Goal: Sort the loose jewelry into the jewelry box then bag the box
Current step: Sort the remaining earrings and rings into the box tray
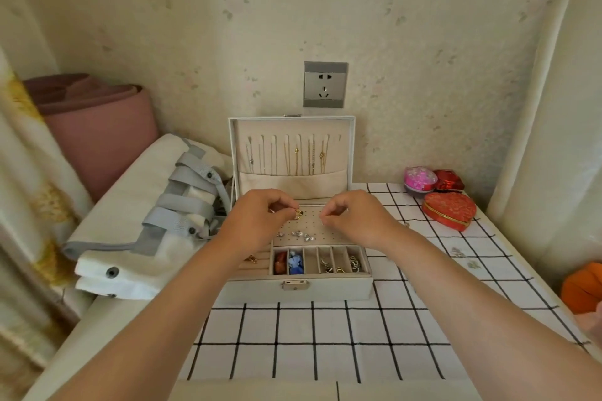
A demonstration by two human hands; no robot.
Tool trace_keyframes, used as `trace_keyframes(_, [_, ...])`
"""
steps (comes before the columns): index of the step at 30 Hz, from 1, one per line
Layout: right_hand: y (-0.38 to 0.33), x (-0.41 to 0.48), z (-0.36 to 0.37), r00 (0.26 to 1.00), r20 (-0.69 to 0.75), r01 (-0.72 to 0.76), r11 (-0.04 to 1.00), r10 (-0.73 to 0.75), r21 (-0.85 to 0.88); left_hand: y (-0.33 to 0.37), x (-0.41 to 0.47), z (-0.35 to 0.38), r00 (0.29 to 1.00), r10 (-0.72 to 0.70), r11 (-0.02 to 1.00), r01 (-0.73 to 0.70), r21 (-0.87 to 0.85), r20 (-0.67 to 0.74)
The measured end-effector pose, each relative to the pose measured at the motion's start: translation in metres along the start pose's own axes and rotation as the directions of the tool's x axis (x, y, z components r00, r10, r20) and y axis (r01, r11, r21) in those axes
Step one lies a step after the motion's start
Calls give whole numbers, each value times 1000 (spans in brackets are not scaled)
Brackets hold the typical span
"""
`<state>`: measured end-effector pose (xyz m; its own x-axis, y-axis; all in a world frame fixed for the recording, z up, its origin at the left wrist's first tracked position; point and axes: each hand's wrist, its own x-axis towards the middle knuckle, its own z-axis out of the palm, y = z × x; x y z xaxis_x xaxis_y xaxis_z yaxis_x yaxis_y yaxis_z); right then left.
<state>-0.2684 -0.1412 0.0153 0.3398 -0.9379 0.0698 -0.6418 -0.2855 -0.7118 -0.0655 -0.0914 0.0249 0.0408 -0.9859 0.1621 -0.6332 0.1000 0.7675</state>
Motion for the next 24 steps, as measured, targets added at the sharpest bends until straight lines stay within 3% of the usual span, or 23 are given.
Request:
trace_keyframes(6, [-8,3,2,1000,-10,13,1000,-14,-19,3,1,-2,999,2,1000,-3,-14,-40])
trace_keyframes(12, [-40,-1,-5,998,-20,70,956,-67,286,12,3,-12,993,64,987,-77,-139,-98])
trace_keyframes(16, [-55,0,0,998,6,50,926,-56,374,10,4,-20,985,78,967,-112,-231,-151])
trace_keyframes(21, [-66,5,17,995,-96,26,873,24,486,-3,3,-30,982,72,977,-105,-186,-175])
trace_keyframes(24, [-70,9,30,992,-130,53,919,-2,390,-13,-1,-39,983,95,993,-106,-61,-159])
